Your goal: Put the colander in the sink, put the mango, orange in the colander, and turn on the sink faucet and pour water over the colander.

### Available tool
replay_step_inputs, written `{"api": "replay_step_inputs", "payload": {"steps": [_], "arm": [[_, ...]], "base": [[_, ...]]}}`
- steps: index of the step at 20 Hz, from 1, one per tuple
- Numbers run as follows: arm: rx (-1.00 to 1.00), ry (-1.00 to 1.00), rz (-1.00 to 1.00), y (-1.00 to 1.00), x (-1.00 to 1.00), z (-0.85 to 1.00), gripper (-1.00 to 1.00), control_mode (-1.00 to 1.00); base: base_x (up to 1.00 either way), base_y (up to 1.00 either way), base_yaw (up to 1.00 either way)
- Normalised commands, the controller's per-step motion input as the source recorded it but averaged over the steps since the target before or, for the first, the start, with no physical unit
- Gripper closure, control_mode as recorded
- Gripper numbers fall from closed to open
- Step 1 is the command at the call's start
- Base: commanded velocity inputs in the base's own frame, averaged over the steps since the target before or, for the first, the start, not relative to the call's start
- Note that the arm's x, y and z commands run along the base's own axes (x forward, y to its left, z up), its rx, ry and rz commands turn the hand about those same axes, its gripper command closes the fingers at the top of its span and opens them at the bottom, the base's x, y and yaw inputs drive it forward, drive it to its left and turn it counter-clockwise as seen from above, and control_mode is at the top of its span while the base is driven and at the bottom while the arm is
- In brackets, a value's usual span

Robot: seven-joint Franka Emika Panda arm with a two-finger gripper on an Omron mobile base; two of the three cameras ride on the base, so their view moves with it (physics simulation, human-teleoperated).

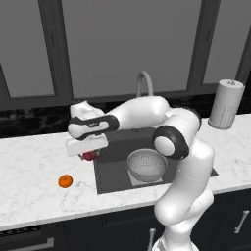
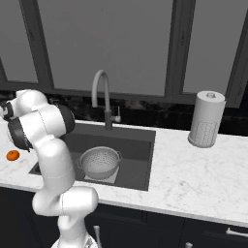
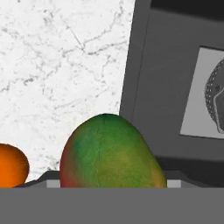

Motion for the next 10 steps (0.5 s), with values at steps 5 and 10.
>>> {"api": "replay_step_inputs", "payload": {"steps": [5,10], "arm": [[0.0,0.0,-0.09,-1.0,0.0,0.01,1.0,-1.0],[0.0,0.0,-0.1,-1.0,0.0,0.0,1.0,-1.0]], "base": [[0.0,0.0,0.0],[0.0,0.0,0.0]]}}
